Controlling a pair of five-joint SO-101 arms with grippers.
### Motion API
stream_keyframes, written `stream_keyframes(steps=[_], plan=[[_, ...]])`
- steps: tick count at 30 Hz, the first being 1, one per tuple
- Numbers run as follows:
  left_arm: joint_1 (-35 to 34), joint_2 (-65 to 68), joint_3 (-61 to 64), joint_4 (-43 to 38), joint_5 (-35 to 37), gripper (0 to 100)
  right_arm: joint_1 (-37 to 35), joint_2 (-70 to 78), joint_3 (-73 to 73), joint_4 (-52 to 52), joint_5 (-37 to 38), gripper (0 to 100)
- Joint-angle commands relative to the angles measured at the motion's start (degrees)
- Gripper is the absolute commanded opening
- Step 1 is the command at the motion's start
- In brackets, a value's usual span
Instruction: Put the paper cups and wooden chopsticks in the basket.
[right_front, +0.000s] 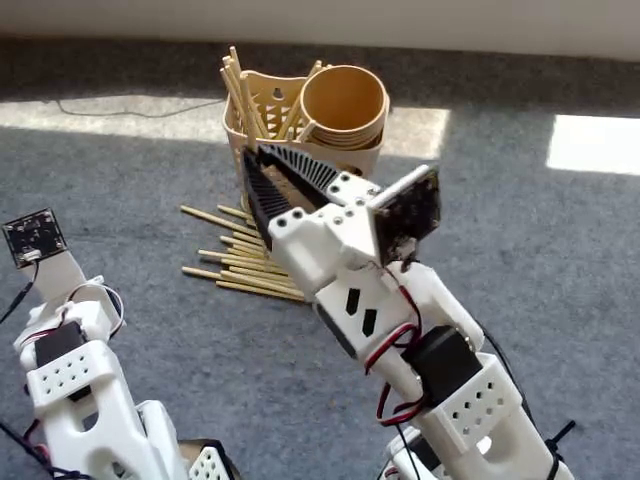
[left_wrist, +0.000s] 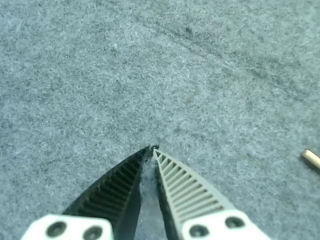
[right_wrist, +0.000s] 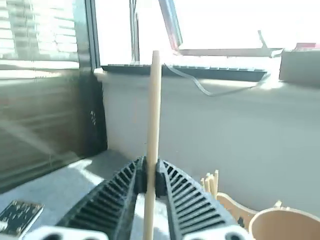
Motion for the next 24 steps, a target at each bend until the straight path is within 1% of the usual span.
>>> stream_keyframes(steps=[1,8,14,20,22,24], plan=[[-0.22,-1.01,-0.4,-1.05,-0.44,0,3.12,-0.31,-0.22,-10.77,-0.26,0.5],[-0.22,-1.01,-0.4,-1.05,-0.44,0,4.53,8.48,-0.75,-21.32,-0.18,0.5],[-0.22,-1.01,-0.4,-1.05,-0.44,0,7.52,16.75,-2.95,-30.02,-0.18,0.5],[-0.31,-1.01,-0.4,-1.05,-0.44,0,9.8,24.31,-8.4,-33.63,-0.09,0.5],[-0.31,-1.01,-0.4,-1.05,-0.44,0,9.8,26.15,-9.54,-35.38,2.29,0.5],[-0.31,-1.01,-0.4,-1.05,-0.44,0,9.45,27.91,-9.71,-38.2,7.12,0.5]])
